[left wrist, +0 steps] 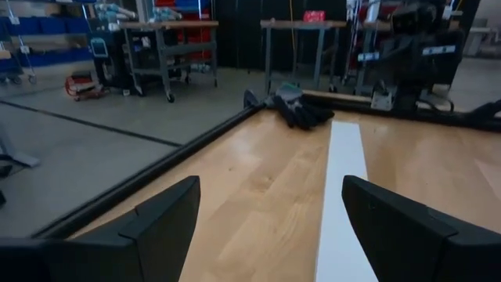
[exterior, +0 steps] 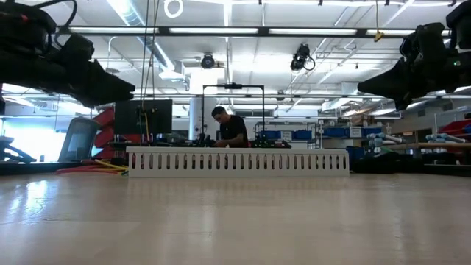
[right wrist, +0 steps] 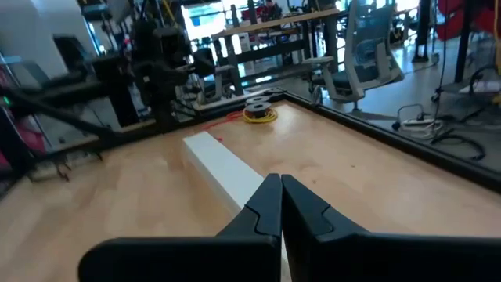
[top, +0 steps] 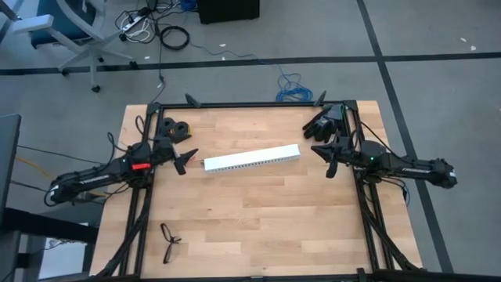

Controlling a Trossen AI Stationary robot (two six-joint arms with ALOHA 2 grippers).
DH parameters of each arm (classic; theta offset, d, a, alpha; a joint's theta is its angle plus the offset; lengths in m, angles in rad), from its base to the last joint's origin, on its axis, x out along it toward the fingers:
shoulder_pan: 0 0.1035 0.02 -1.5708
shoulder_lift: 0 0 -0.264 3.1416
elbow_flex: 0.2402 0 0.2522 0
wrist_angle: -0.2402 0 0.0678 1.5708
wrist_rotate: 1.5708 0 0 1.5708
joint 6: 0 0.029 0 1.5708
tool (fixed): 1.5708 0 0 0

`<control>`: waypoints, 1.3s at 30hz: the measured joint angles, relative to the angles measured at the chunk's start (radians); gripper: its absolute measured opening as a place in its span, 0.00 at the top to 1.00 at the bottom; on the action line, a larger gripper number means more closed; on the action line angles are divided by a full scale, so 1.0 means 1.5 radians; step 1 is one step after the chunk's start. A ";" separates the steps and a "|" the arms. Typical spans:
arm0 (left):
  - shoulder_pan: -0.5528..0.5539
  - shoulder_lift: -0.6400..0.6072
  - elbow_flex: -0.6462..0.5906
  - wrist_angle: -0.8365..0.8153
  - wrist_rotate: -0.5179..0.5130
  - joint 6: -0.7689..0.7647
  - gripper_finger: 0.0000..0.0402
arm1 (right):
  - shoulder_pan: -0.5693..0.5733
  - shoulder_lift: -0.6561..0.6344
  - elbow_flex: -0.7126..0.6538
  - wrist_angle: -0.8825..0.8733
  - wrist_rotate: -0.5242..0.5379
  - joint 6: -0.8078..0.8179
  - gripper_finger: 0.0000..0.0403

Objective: Ziptie cables
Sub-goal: Return to Home Position

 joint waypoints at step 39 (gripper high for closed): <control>0.000 0.054 -0.001 0.130 0.001 -0.016 0.20 | 0.000 0.014 0.000 0.037 0.014 -0.037 0.99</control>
